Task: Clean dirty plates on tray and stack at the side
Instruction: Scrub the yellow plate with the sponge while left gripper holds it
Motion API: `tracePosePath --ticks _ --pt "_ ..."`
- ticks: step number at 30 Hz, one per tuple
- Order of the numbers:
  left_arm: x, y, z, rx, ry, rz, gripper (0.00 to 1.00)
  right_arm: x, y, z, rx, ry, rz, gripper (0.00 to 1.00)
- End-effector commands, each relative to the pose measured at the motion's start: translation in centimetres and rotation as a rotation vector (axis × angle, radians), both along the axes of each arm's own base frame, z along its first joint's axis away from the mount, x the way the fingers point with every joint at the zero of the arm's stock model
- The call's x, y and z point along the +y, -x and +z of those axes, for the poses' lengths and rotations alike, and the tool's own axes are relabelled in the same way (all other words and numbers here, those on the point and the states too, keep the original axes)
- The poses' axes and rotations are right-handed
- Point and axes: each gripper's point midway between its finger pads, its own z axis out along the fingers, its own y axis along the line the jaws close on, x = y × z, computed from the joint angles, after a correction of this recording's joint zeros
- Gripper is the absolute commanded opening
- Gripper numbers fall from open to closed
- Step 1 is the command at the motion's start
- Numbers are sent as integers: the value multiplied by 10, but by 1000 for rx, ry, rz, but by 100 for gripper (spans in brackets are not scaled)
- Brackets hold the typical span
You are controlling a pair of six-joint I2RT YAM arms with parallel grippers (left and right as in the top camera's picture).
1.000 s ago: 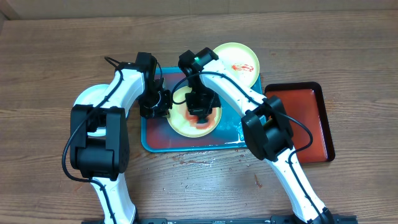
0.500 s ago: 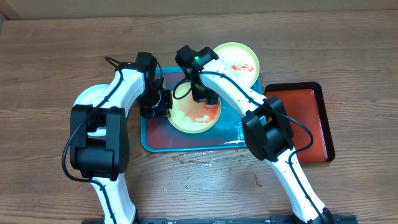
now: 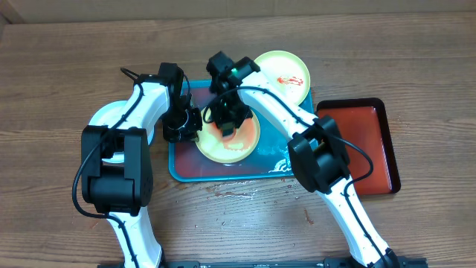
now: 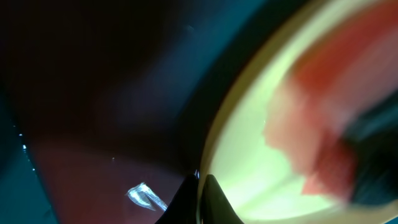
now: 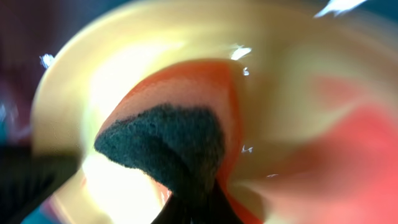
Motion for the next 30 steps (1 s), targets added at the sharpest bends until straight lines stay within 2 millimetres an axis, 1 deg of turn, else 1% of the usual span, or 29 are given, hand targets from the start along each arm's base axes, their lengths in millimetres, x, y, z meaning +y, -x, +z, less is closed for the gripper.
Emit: tracePosePath --ticks 1,4,8,9,12,15,17,19,21,22,24,25,27,28,30 --pt "-1 3 -4 4 -8 -30 4 16 40 -13 166 -64 64 4" --pt "-1 3 -4 4 -8 -30 4 3 47 -13 206 -21 66 4" --pt "-1 2 -4 4 -8 -30 4 -26 43 -16 199 100 40 4" --pt "-1 3 -4 4 -8 -30 4 -42 37 -19 180 172 8 4" --pt "-1 3 -4 4 -8 -30 4 -72 21 -21 111 324 -76 4" --pt "-1 3 -4 5 -9 -30 4 -105 -1 -17 -7 495 -172 4" --pt "-1 3 -4 5 -9 -30 4 -118 -13 -14 -85 570 -208 4" --pt "-1 2 -4 4 -9 -30 4 -125 -25 -12 -150 608 -228 4" --pt "0 2 -4 4 -10 -30 4 -121 -33 -13 -197 603 -231 4" --pt "0 3 -5 4 -13 -30 4 -111 -41 -13 -241 577 -236 4" --pt "0 3 -5 4 -13 -30 4 -99 -47 -14 -277 541 -239 4" --pt "0 3 -5 5 -13 -30 4 -90 -50 -15 -291 510 -228 4" --pt "0 3 -5 5 -13 -30 4 -69 -48 -18 -289 434 -168 4" --pt "0 3 -5 4 -14 -30 4 -42 -41 -20 -260 319 -77 4" --pt "1 2 -5 4 -16 -30 4 -19 -32 -20 -220 213 -16 4"
